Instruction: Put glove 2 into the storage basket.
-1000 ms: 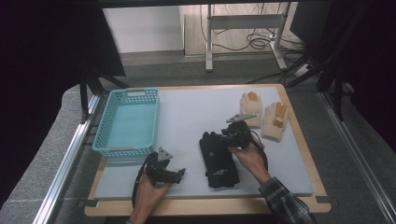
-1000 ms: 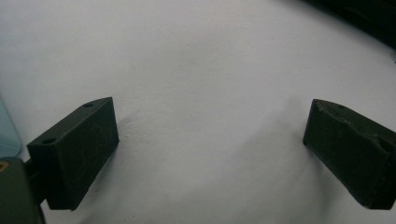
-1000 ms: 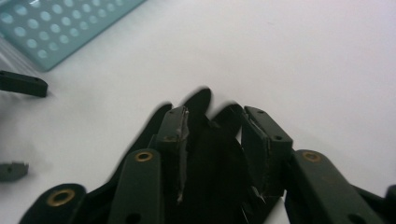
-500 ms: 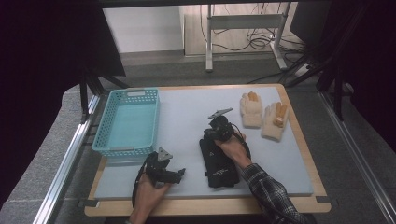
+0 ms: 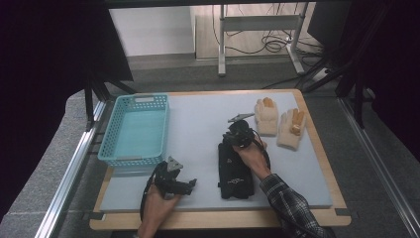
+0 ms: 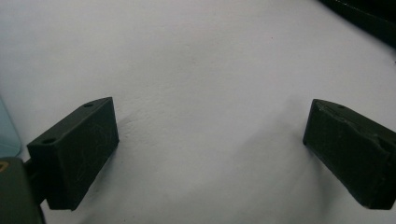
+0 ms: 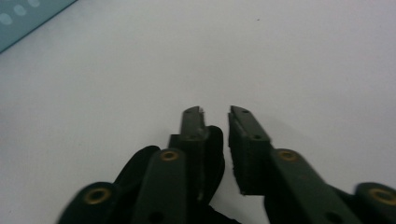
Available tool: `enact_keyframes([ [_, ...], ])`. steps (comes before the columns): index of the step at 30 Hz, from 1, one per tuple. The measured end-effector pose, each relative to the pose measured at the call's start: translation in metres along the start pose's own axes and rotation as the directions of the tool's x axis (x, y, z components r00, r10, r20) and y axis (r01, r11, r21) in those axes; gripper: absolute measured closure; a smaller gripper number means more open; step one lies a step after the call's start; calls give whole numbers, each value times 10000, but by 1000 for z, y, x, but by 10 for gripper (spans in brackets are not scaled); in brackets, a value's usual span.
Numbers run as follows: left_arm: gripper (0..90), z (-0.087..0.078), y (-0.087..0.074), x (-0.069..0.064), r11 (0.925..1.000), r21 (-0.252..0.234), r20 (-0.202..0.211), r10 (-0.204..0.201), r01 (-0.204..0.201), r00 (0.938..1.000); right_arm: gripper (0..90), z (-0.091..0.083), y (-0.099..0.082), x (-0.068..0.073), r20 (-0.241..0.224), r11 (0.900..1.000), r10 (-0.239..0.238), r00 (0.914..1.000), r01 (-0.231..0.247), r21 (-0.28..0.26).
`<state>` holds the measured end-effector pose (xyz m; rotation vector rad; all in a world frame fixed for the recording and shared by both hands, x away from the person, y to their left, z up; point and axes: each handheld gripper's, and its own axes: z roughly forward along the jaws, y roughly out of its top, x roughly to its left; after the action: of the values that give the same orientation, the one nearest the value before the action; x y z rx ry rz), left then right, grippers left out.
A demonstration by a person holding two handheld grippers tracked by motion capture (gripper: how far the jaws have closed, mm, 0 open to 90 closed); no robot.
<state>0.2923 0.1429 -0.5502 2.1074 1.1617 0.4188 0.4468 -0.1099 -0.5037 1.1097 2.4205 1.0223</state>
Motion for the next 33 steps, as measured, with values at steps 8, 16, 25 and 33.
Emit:
enact_keyframes([
  [8,37,0,0,0,10000,-13,3,-13,13,10000,736,-56,-9,3,-977,9976,-488,9940,436,-539],
  [16,37,0,0,0,10000,-5,-6,-6,6,10000,735,-102,-62,23,-2068,9955,-928,9740,947,-7],
  [25,37,1,0,-1,9999,-85,-9,-93,93,10000,701,-93,-95,37,-2283,9902,-1186,9663,1321,444],
  [33,37,1,0,-1,9999,-71,-15,-83,83,10000,878,-105,-90,38,-2471,9974,-680,9666,717,63],
])
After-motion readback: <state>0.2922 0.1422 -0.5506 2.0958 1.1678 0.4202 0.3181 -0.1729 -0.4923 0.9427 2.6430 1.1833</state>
